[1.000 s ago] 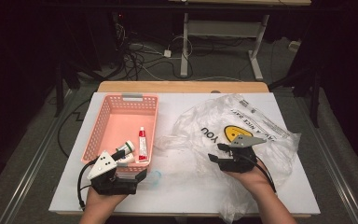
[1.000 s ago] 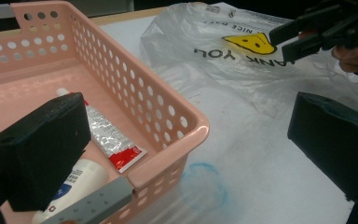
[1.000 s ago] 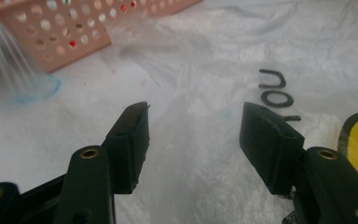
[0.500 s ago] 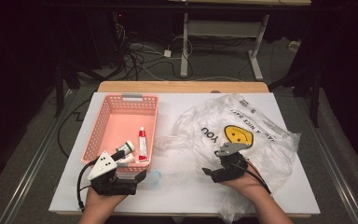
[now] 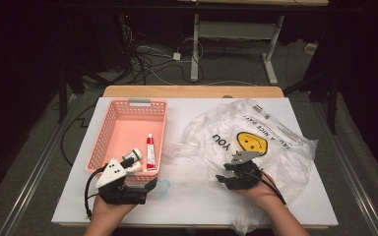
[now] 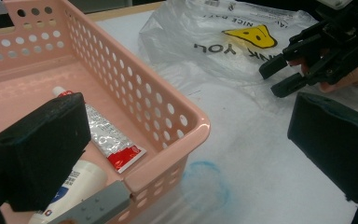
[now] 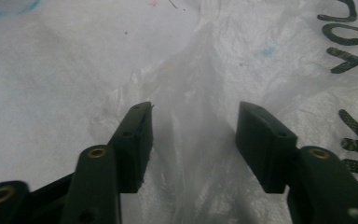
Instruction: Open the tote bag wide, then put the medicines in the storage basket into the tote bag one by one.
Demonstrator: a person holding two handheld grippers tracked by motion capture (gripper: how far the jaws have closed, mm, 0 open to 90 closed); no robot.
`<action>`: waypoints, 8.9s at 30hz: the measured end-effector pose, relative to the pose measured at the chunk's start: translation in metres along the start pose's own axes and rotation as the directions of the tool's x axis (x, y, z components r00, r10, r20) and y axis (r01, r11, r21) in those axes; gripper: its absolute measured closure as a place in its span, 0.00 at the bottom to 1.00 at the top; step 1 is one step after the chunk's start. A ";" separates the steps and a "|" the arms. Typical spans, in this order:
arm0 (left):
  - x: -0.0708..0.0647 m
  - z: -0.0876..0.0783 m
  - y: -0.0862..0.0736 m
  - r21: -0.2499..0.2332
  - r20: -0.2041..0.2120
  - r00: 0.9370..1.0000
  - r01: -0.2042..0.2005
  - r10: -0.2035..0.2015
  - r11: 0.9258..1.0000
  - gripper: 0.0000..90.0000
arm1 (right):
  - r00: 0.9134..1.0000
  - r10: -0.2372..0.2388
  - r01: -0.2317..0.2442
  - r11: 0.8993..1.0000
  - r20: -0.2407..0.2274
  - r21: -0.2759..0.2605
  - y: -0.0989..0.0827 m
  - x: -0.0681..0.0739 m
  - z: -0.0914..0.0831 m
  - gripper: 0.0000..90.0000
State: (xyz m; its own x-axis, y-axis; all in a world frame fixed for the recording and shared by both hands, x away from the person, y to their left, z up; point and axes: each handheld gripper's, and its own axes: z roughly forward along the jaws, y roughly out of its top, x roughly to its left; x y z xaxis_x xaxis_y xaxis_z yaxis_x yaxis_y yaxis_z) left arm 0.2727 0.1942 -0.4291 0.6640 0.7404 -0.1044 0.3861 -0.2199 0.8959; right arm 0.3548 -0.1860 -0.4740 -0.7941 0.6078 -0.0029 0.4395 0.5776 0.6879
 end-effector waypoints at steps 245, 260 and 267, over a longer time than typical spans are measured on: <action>0.093 0.138 0.080 0.491 -0.242 0.958 0.257 -0.153 0.833 0.73 | 0.990 0.113 -0.049 0.828 0.081 -0.559 0.025 -0.035 -0.103 1.00; 0.085 0.119 0.083 0.362 -0.207 0.971 0.190 -0.120 0.913 0.73 | 0.989 0.119 -0.050 0.830 0.089 -0.556 0.024 -0.035 -0.103 1.00; 0.080 0.108 0.084 0.303 -0.200 0.975 0.158 -0.100 0.940 0.73 | 0.990 0.113 -0.049 0.830 0.081 -0.556 0.023 -0.034 -0.102 1.00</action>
State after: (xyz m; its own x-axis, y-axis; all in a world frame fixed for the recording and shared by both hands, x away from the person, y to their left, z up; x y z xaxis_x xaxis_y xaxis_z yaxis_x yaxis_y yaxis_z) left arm 0.4272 0.1668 -0.4091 0.4807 0.8706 -0.1048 0.6620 -0.2820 0.6944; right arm 0.3493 -0.2486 -0.3841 -0.7029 0.7111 0.0157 0.1703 0.1468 0.9744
